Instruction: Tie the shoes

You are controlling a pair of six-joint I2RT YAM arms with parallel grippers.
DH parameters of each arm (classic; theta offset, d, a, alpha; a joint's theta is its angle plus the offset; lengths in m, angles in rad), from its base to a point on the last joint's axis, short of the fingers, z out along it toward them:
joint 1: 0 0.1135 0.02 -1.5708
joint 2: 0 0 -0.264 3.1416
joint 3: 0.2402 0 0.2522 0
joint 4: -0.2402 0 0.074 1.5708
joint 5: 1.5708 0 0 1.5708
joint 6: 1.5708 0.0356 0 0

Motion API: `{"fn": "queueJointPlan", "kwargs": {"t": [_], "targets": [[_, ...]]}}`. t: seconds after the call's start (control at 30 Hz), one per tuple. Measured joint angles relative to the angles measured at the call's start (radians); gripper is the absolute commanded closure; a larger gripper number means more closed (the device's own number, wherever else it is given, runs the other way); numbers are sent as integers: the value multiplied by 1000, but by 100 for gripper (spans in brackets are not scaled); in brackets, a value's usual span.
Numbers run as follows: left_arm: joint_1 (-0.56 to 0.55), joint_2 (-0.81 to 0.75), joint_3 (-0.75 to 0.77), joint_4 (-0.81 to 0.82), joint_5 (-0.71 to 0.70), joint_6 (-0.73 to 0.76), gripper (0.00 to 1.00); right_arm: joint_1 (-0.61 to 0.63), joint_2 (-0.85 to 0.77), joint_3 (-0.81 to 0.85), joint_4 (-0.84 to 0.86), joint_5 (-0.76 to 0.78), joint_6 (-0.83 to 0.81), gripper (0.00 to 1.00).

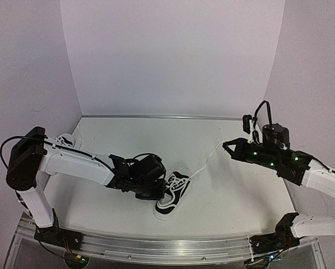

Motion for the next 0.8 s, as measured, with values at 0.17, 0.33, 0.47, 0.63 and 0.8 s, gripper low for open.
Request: {"fn": "queueJointPlan", "kwargs": {"t": [0.17, 0.33, 0.47, 0.63, 0.8], "targets": [[-43, 27, 36, 23, -41, -41, 84, 0, 43, 0, -2, -1, -1, 100], [-64, 51, 78, 61, -39, -4, 54, 0, 104, 0, -2, -13, -3, 100], [-62, 40, 81, 75, -27, 58, 34, 0, 131, -1, 2, -30, -3, 100], [-4, -46, 54, 57, 40, 159, 32, 0, 129, -3, 3, -49, 0, 100], [261, -215, -69, 47, 102, 186, 30, 0, 100, -8, 5, -64, 18, 100]]}}
